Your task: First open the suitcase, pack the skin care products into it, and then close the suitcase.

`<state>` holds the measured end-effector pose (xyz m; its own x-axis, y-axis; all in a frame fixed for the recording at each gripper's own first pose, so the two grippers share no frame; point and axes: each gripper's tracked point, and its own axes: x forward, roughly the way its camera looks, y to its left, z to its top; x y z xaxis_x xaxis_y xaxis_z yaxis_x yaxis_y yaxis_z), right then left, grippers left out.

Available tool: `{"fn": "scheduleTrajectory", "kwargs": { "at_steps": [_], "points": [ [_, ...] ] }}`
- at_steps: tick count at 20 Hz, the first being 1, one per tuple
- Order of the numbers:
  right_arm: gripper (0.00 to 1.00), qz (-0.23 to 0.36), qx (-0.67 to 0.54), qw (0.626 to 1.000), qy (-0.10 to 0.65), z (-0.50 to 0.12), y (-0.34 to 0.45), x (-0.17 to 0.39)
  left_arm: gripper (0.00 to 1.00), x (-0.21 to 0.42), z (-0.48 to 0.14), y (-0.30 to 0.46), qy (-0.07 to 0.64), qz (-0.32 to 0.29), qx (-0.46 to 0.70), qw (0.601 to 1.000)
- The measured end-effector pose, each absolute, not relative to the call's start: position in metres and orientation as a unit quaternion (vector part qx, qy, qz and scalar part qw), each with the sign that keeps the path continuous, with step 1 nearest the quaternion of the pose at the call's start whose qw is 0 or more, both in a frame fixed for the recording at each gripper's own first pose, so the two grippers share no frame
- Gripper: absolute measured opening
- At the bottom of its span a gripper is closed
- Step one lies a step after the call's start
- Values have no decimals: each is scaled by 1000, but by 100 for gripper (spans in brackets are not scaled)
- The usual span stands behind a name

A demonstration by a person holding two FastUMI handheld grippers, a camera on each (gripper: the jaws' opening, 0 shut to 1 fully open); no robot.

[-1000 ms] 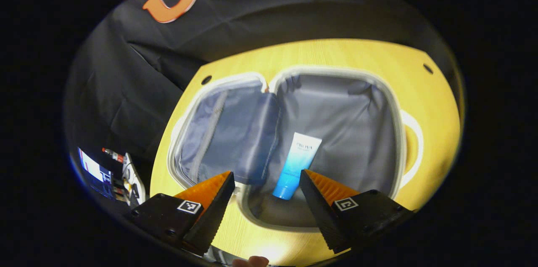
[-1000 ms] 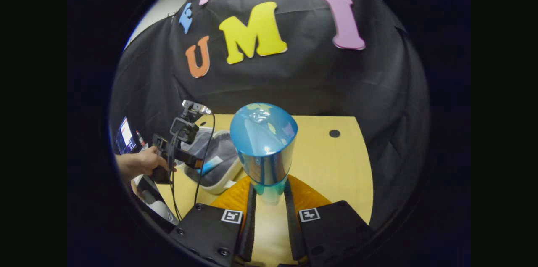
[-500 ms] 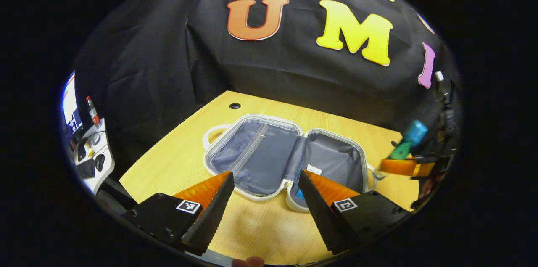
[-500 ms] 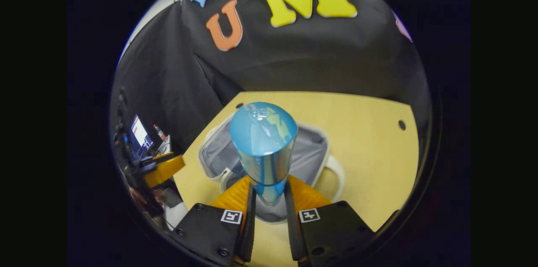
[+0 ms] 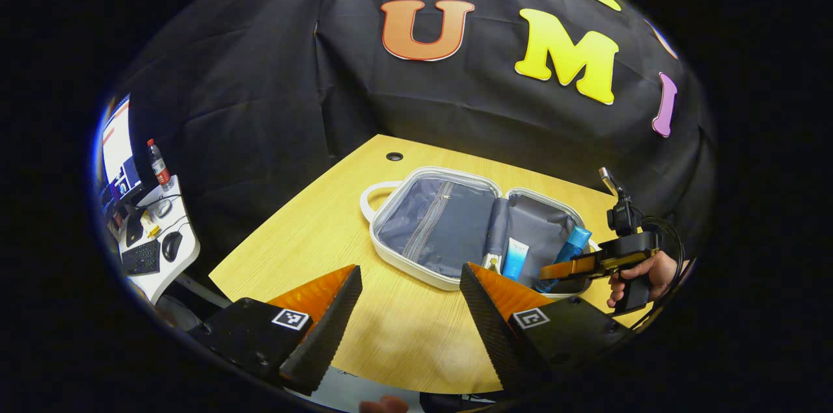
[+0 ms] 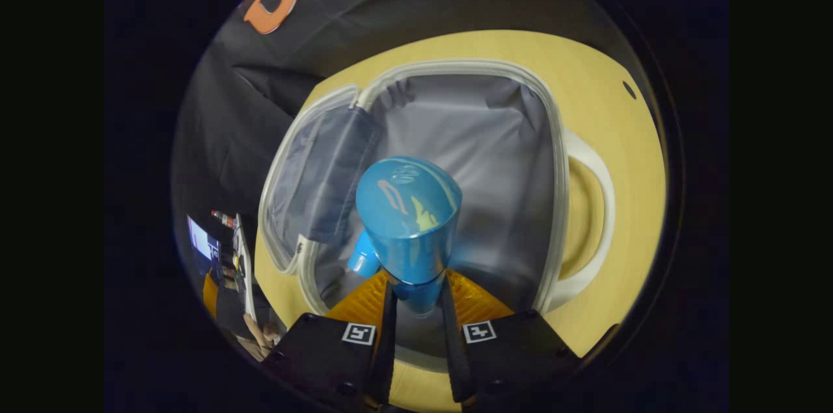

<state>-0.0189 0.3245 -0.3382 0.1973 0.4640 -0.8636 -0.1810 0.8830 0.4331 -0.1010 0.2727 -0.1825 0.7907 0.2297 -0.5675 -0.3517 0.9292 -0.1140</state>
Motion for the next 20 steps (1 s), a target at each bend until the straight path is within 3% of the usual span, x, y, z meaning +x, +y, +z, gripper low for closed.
{"fn": "scheduleTrajectory", "kwargs": {
  "at_steps": [7, 15, 20],
  "points": [
    [32, 156, 135, 767, 608, -357, 326, -4, 97, -90, -185, 272, 285, 140, -130, 939],
    [33, 147, 110, 773, 607, -357, 326, -2, 97, -87, -182, 271, 275, 130, -143, 942],
    [39, 152, 99, 783, 595, -351, 324, -8, 98, -84, -172, 268, 261, 120, -147, 947]
  ]
}}
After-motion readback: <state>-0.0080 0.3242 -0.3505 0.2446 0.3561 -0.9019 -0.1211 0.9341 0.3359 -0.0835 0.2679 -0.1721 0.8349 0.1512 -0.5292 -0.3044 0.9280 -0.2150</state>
